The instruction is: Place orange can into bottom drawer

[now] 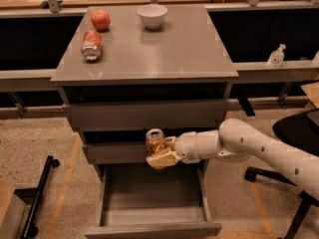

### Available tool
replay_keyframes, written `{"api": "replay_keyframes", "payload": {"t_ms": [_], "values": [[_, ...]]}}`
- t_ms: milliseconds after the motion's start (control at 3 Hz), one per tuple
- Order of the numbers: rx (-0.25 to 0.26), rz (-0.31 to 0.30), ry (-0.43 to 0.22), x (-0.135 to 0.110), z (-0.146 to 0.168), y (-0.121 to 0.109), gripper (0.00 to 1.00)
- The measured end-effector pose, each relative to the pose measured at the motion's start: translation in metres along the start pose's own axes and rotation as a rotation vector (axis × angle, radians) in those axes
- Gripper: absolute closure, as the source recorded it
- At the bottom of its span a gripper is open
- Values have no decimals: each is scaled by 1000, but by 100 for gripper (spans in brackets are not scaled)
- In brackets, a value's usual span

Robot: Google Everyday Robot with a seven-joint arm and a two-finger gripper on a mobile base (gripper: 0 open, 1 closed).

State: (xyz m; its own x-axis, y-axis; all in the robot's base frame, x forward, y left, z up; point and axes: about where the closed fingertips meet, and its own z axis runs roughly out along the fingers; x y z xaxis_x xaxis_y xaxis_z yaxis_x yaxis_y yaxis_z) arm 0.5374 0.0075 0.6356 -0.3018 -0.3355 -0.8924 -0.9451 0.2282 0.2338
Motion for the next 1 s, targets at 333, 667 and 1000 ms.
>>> {"api": "replay_keyframes", "payload": {"t_ms": [333, 667, 1000], "values": [[-24, 54, -46, 43, 21, -7, 100], [-34, 123, -79, 88, 43, -20, 100], [-42, 141, -86, 97, 49, -20, 100]]}}
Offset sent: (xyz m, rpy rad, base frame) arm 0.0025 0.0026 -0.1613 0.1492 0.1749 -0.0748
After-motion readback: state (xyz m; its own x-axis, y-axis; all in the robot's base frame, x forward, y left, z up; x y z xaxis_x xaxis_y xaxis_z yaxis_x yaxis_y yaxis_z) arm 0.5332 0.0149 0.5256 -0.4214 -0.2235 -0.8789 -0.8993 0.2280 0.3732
